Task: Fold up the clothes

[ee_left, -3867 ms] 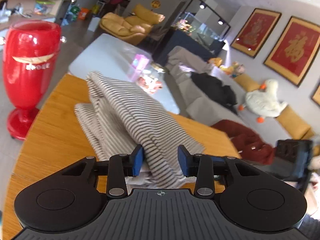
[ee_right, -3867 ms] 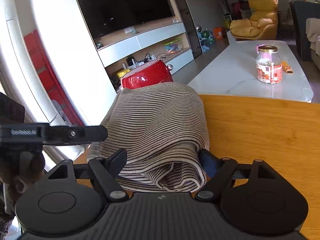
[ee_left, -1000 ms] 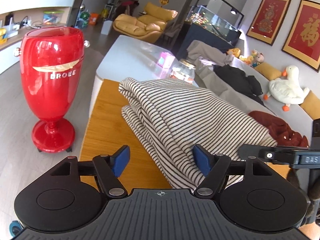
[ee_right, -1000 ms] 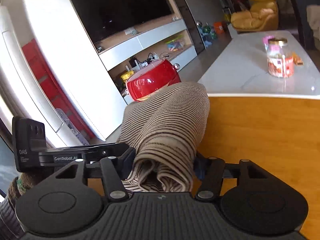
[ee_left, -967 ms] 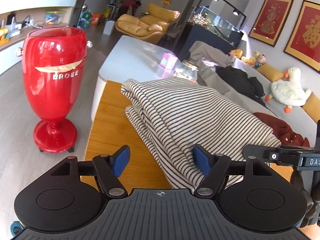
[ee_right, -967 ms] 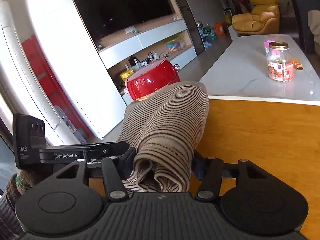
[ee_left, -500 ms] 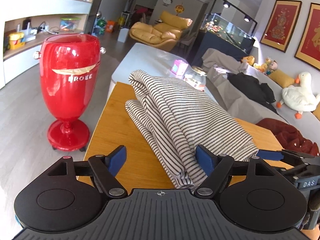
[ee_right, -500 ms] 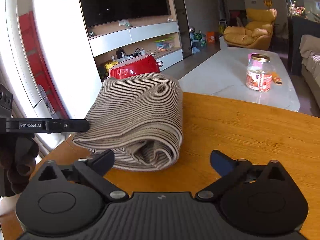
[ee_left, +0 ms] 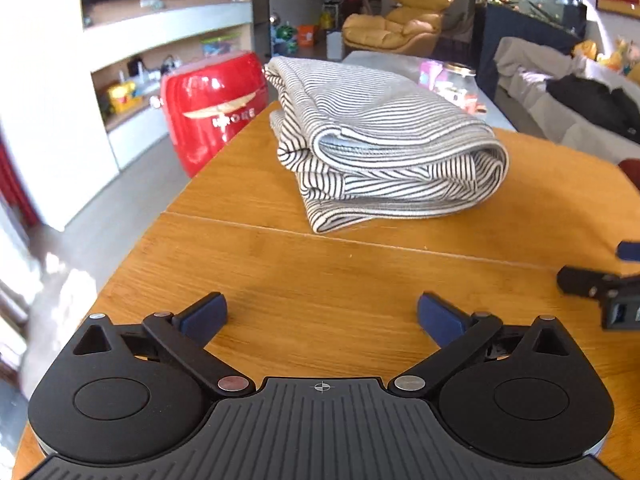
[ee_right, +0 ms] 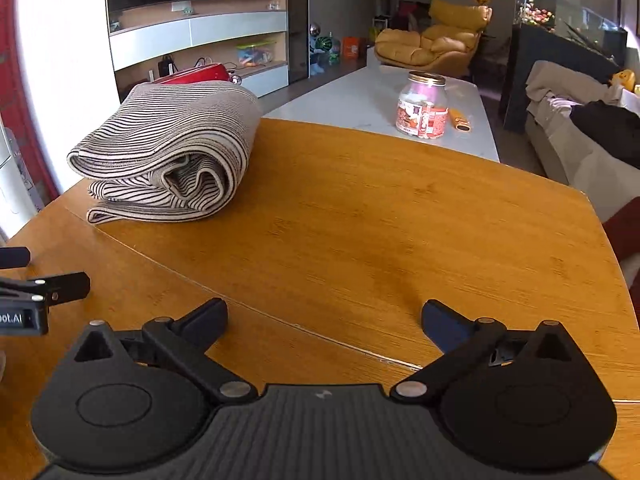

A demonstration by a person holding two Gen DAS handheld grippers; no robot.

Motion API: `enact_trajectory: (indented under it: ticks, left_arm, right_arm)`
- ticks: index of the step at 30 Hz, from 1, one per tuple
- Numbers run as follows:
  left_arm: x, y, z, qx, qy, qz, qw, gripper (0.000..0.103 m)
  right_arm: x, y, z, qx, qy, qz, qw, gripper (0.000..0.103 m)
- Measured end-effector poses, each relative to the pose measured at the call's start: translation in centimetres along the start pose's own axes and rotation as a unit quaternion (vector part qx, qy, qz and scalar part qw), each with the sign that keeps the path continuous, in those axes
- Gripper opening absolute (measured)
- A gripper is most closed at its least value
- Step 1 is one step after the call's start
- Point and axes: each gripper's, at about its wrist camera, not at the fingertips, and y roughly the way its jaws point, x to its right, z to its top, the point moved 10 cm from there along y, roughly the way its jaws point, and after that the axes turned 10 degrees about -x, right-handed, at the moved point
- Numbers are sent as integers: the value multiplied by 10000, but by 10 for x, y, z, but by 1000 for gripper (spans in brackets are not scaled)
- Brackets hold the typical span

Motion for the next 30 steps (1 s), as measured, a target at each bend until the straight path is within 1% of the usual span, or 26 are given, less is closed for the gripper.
enact_trajectory:
  ticks: [2,6,8,16,30]
  left_arm:
    - [4,-2,-1,42,-116,-24,9999,103]
    - [3,1,6,106,-538,273,9981,103]
    - [3,4,11,104,-616,339,9975,103]
    - [3,10,20,95,-656,360,9971,103]
    - [3,12,20,91,-674,370,9970,103]
  right_arm:
    - [-1,2,3,55,-53,37,10000,103]
    - [-7,8,11,127,-243,188,9994,103]
    - [-7,11,14,123,-265,212,9993,103]
    - [-7,11,15,123,-263,217,9993,103]
    - [-7,11,15,126,-266,217,9993,103]
